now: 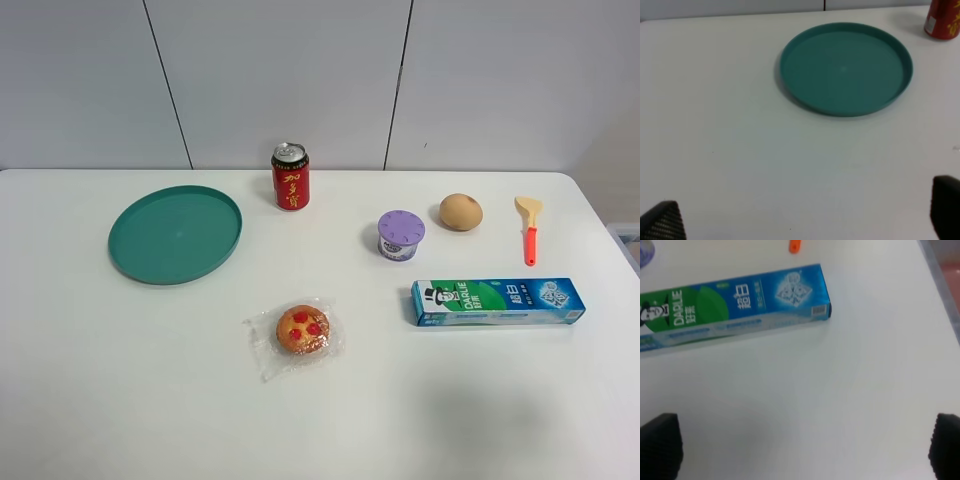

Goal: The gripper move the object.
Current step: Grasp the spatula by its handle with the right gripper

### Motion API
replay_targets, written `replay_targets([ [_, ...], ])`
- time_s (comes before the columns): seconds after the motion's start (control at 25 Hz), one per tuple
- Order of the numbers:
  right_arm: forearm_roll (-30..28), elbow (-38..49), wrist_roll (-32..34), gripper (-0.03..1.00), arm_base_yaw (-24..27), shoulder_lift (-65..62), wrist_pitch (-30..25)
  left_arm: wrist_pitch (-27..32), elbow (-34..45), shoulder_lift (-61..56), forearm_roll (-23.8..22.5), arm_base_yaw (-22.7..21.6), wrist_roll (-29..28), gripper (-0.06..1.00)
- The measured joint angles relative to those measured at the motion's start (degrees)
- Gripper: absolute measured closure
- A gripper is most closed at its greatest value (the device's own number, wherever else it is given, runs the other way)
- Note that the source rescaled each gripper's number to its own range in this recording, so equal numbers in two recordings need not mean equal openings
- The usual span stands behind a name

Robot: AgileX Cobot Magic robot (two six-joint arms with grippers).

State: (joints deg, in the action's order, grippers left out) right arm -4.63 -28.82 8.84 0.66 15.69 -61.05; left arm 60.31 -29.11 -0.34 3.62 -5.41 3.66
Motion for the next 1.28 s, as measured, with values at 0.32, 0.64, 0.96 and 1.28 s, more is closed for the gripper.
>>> replay_targets([
  [0.32,0.22,-14.73,-1.57,-0.03,0.00,19.26,-0.19,0.00,0.00,0.00,0.00,0.00,0.00,-0.06],
  [0.64,-0.22,-27.55,-2.66,-0.03,0.00,37.16,-0.25,0.00,0.00,0.00,0.00,0.00,0.00,-0.06],
  [0.96,-3.14,-35.04,-1.55,-0.03,0.13,56.95,1.97,0.00,0.00,0.00,0.00,0.00,0.00,-0.06],
  [1.28,-1.26,-41.84,1.29,-0.03,7.08,72.60,6.49,0.00,0.00,0.00,0.00,0.00,0.00,-0.06],
])
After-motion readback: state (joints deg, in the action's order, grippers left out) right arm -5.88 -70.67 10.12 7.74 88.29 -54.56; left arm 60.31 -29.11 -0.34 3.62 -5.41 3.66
